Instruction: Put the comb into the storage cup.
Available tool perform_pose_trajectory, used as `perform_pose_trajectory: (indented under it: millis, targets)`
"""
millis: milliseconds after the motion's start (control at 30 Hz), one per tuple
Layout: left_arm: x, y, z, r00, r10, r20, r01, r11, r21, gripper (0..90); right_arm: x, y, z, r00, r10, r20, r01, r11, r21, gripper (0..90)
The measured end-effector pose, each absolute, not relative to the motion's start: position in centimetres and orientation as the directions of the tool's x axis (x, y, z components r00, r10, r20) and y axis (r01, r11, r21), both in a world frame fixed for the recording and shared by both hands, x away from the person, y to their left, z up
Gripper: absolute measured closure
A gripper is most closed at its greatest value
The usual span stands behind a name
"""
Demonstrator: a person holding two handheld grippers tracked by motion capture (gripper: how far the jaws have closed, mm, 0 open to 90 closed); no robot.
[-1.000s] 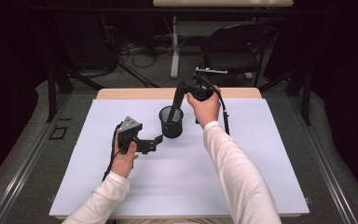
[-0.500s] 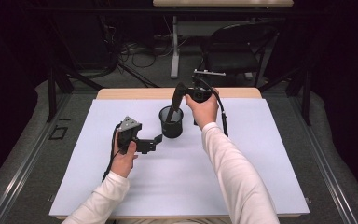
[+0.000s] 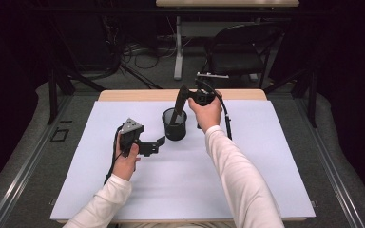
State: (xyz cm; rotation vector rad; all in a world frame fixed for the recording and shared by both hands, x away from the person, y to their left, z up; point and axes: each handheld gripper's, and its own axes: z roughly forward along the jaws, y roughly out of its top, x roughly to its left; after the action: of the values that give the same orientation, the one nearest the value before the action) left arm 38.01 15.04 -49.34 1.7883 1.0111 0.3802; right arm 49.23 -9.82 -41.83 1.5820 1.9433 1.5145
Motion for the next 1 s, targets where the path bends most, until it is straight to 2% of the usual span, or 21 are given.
perform_pose_trajectory:
  millis: [1000]
  targets:
    - [38.0,15.0,-49.4,0.599,0.779,-0.186,0.462,-0.147,0.874,0.5,49.5,-11.4,-42.8,-0.370,0.796,0.479,0.622,-0.170,0.764,86.9]
